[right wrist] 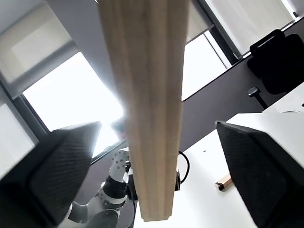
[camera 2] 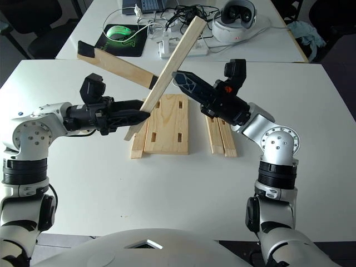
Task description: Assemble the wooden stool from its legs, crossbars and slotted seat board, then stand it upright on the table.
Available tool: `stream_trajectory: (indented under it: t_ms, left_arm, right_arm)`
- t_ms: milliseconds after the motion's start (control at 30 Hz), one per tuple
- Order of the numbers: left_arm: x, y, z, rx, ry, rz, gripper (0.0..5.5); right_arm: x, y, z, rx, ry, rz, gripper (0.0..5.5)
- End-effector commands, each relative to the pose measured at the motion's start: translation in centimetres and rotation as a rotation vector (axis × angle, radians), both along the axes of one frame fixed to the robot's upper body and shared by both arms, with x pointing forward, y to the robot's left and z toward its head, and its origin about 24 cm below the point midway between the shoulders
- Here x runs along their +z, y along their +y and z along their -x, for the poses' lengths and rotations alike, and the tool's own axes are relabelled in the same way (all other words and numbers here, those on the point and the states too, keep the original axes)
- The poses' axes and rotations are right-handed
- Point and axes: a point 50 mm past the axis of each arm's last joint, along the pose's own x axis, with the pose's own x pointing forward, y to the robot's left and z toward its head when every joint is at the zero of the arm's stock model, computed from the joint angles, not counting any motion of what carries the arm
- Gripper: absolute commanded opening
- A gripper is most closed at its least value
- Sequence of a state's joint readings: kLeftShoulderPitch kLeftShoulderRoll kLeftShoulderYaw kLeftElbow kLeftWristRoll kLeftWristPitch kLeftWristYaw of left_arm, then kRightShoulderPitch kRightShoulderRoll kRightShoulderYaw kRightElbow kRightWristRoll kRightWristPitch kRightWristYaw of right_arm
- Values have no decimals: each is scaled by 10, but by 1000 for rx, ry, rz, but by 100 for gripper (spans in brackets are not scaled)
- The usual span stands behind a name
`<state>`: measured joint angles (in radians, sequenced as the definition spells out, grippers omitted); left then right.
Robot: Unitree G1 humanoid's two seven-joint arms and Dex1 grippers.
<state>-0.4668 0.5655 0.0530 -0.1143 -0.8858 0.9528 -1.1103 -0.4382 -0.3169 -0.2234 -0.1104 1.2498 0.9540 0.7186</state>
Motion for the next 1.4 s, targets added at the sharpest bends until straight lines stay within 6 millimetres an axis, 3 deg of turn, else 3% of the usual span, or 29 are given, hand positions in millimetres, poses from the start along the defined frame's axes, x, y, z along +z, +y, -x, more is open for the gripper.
stream_trajectory:
  t_ms: [33, 400, 933, 1267, 1400]
  left_arm:
    - [0, 2, 4, -25, 8, -26, 209]
    - [-3, 1, 9, -58, 29, -42, 209]
    - [-9, 3, 11, -66, 30, -93, 209]
    - [-9, 4, 11, -56, -14, -120, 209]
    - [-9, 6, 9, -41, -19, -124, 283]
  right_arm:
    - [5, -3, 2, 9, -5, -50, 471]
    - [3, -2, -1, -13, 10, -30, 471]
    - [3, -1, 6, 73, 20, -39, 212]
    - [2, -2, 6, 73, 24, -43, 209]
    - [1, -2, 6, 69, 24, -53, 209]
